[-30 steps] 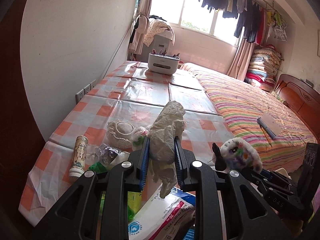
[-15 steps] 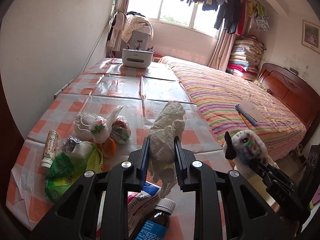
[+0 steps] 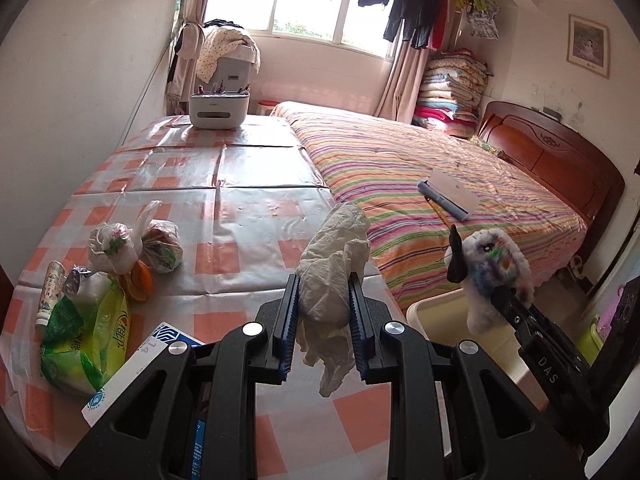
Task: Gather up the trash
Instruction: 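Carry both items to the cream bin and open the right tool to drop the white plush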
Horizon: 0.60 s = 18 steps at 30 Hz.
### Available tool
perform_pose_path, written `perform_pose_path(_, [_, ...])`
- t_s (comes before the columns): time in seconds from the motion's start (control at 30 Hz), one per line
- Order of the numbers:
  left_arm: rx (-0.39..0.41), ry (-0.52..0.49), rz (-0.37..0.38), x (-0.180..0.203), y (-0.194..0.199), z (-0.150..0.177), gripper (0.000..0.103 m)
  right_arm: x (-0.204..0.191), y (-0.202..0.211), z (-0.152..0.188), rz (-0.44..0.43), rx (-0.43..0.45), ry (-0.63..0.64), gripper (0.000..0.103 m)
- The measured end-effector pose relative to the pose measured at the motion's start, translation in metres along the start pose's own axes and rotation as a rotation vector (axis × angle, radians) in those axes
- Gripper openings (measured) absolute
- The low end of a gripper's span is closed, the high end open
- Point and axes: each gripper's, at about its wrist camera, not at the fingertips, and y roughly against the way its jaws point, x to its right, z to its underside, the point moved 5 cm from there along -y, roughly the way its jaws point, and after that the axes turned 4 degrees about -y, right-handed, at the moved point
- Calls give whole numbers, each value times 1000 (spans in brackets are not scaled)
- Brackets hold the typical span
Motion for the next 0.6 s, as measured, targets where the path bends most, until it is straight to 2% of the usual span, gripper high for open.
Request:
perform_pose_path(0.17, [-12, -43, 18, 20, -5, 4, 23, 10, 16, -5, 23, 74, -36, 33])
perform_pose_path(0.37, [-14, -73, 25, 35, -8, 5, 23, 21, 16, -9, 33, 76, -75, 37])
perform_pose_path(0.47, [-20, -79, 33, 38, -12, 3, 23, 26, 19, -12, 30, 88, -103, 44])
perform_pose_path(0.5, [-23, -81, 36, 40, -13, 3, 23, 27, 20, -13, 36, 93, -108, 53])
perform_pose_path(0.53, [-25, -85, 39, 42, -14, 2, 23, 28, 20, -13, 34, 98, -117, 56])
perform_pose_path(0.6, [-29, -90, 48, 47, -16, 3, 23, 32, 24, -15, 21, 114, -142, 57])
